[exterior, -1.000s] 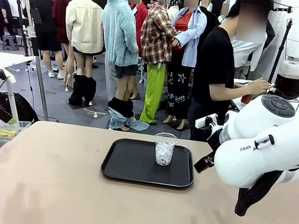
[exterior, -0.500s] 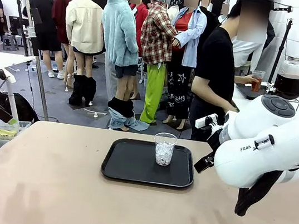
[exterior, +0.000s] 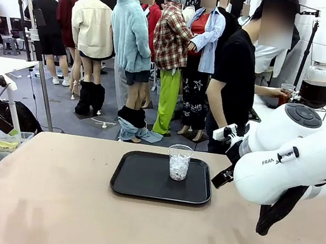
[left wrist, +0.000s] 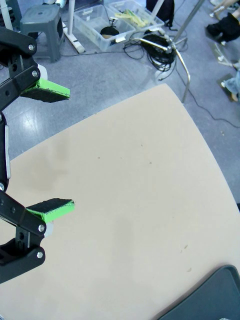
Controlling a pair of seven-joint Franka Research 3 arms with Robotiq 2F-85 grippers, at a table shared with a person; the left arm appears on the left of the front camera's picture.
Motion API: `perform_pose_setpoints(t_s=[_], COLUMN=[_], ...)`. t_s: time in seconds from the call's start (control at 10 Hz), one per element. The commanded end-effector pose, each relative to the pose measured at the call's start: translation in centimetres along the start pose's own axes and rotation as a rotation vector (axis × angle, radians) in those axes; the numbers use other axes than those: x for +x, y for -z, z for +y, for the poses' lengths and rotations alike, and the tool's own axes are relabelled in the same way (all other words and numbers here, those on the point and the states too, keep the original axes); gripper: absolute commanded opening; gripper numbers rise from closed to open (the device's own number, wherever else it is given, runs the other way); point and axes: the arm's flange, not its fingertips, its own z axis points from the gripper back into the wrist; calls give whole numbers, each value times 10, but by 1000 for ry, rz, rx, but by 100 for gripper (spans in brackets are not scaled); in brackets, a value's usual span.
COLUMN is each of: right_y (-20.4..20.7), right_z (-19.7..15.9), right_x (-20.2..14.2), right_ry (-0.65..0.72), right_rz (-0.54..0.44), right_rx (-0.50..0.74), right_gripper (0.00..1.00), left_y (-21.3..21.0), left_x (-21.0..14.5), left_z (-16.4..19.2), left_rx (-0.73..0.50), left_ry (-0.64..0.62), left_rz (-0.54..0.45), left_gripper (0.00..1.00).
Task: Pour the drink into the iced cup.
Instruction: Pick up the iced cup indicated by the human and present it to them.
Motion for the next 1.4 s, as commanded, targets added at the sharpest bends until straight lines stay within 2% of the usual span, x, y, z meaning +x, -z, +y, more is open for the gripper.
perform_pose_setpoints(t_s=[0.0, 1.3], right_y=[0, 0], right_z=[1, 1], right_x=[0, 0], right_ry=[0, 0], right_rz=[0, 0], right_rx=[1, 1], right_gripper=[100, 100], left_y=[0, 0], left_x=[0, 0], left_z=[-1, -1], left_rx=[8, 8], left_ry=[2, 2], left_rz=[-1, -1], left_gripper=[100, 100])
